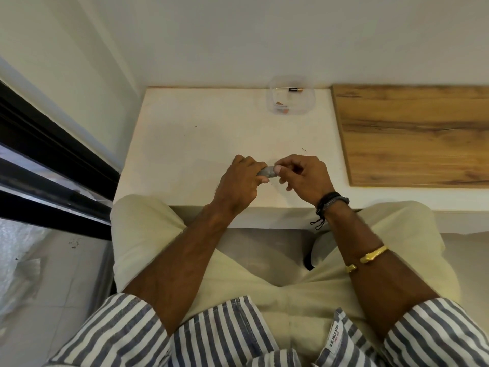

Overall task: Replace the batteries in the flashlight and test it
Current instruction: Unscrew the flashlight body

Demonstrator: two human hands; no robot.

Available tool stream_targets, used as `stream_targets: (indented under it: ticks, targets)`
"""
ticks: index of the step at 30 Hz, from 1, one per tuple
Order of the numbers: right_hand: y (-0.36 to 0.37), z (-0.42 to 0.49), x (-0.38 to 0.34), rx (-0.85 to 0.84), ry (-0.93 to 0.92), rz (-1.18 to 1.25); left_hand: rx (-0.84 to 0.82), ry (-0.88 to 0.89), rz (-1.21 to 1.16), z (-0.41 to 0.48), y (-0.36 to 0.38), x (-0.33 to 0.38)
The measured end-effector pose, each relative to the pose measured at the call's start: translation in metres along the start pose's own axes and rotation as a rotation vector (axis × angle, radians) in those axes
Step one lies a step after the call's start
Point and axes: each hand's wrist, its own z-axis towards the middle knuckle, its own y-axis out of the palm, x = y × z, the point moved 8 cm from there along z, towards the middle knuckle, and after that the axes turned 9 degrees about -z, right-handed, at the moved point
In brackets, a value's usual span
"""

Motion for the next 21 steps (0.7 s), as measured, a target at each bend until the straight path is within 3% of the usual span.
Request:
stream_targets:
  ticks: [12,17,21]
  targets:
    - [-0.01,-0.002,-0.007,0.004,-0.131,0.018,-0.01,-0.043,-0.012,0.005,0.01,-0.003]
    - [-0.007,0.003,0.002,0.009,-0.001,0.019,0.003,-0.048,0.009,0.005,0.009,-0.003]
    - [-0.006,0.003,0.0,0.015,-0.028,-0.037,-0.022,-0.026,0.039,0.004,0.01,-0.002]
